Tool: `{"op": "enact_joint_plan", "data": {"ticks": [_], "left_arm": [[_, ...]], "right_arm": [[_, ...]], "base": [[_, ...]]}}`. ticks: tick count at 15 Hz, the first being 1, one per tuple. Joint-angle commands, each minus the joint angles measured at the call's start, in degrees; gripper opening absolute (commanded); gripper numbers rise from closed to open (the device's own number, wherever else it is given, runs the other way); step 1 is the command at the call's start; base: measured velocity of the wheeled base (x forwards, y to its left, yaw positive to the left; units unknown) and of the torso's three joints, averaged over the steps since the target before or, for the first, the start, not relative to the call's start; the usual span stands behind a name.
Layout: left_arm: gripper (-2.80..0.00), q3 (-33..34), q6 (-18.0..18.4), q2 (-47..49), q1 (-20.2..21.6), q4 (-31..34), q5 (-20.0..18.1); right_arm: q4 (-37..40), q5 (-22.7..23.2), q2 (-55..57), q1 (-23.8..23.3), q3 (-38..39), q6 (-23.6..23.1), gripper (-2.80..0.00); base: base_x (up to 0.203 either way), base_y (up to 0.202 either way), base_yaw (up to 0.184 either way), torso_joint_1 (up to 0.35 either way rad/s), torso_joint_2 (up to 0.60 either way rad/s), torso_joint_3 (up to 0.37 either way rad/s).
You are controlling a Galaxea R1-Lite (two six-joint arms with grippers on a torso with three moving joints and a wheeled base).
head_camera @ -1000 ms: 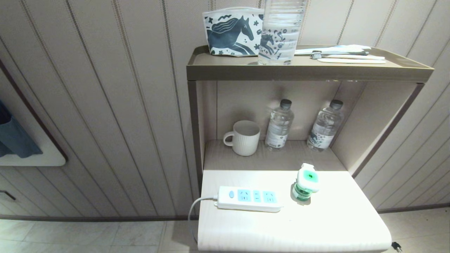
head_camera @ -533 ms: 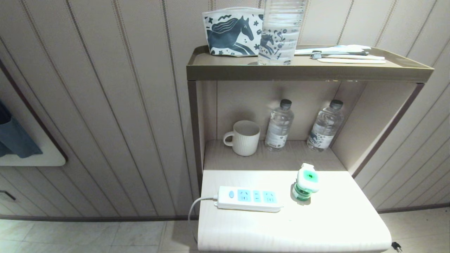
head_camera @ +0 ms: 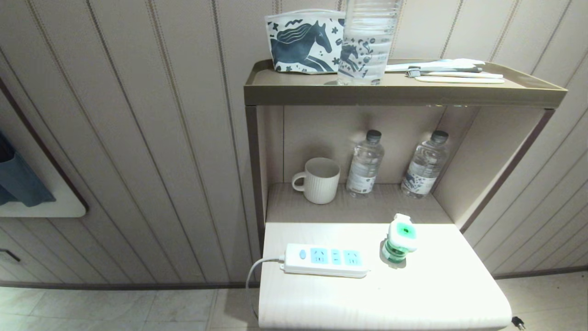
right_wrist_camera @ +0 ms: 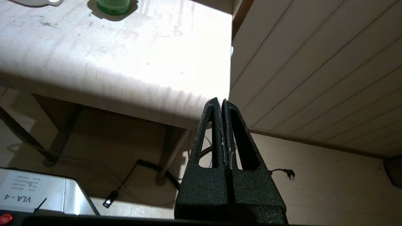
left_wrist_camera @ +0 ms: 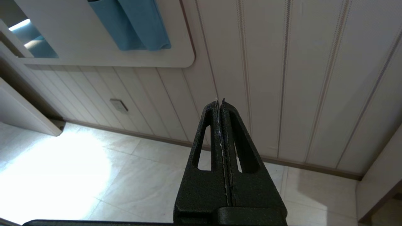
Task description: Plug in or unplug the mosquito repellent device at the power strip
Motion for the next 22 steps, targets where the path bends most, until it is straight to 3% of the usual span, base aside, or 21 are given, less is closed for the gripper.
{"op": "enact_joint_plan", "data": {"ticks": [1, 3, 8, 12, 22], "left_arm": [[-2.80, 0.00, 0.05, -0.02, 0.02, 0.02, 0.11], [-2.80, 0.00, 0.05, -0.02, 0.02, 0.02, 0.14], [-2.80, 0.00, 0.05, -0.02, 0.02, 0.02, 0.20], [-2.80, 0.00, 0.05, -0.02, 0.02, 0.02, 0.20], [-2.80, 0.00, 0.05, -0.02, 0.02, 0.06, 0.20]], "right_arm": [[0.44, 2.27, -7.07, -1.96, 0.52, -0.96, -2.80], [0.16, 2.59, -12.35, -2.29, 0.79, -0.93, -2.80], [-1.35, 2.06, -12.96, -2.39, 1.00, 5.08, -2.80], [4.46, 4.43, -12.96, -2.39, 0.52, 13.36, -2.80], [2.61, 2.50, -12.61, -2.43, 1.00, 15.26, -2.80]], "base": [[0.000, 0.000, 0.000, 0.000, 0.00, 0.000], [0.000, 0.000, 0.000, 0.000, 0.00, 0.000], [0.000, 0.000, 0.000, 0.000, 0.00, 0.000], [0.000, 0.000, 0.000, 0.000, 0.00, 0.000], [0.000, 0.000, 0.000, 0.000, 0.00, 0.000]]}}
